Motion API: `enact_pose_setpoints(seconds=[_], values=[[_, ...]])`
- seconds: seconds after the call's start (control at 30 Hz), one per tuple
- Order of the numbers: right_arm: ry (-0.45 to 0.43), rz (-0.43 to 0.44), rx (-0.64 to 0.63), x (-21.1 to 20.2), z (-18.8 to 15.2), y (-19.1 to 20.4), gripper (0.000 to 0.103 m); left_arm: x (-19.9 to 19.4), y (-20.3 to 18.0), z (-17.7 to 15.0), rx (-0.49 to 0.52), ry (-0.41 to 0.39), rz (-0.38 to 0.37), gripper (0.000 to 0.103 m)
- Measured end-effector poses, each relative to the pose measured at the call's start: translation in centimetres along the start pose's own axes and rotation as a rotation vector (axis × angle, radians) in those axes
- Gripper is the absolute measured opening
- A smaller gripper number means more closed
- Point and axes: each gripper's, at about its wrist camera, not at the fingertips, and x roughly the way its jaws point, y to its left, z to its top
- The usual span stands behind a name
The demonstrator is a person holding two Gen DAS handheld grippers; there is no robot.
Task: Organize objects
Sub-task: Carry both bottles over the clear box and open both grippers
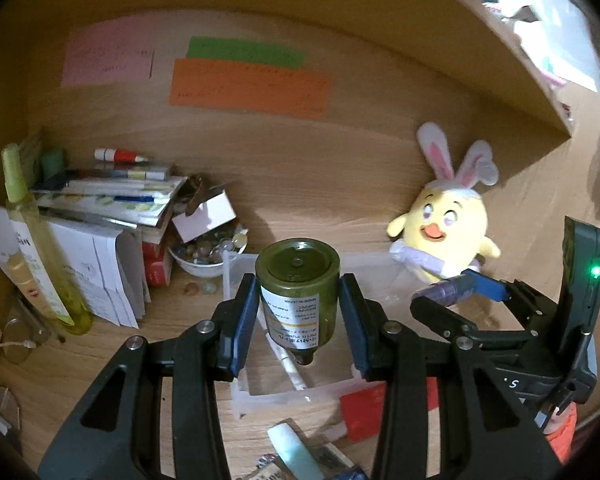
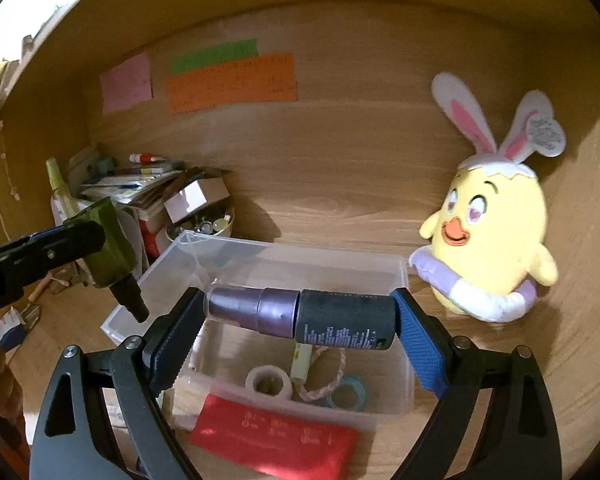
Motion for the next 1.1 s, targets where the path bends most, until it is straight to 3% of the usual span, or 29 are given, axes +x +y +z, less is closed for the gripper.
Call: enact_pose_setpoints(seconds=[0.53, 1.1], values=[[0.157, 0.018, 0.004, 6.4, -1.9, -0.2, 0.091, 4.9, 2.0, -2.0, -0.025, 0.146, 0.015, 0.041], [0.196, -0.01, -0.022, 7.5, -2.2, -0.2, 0.092, 6.4, 0.7, -2.9, 0.017, 0.205, -0.014, 0.041]])
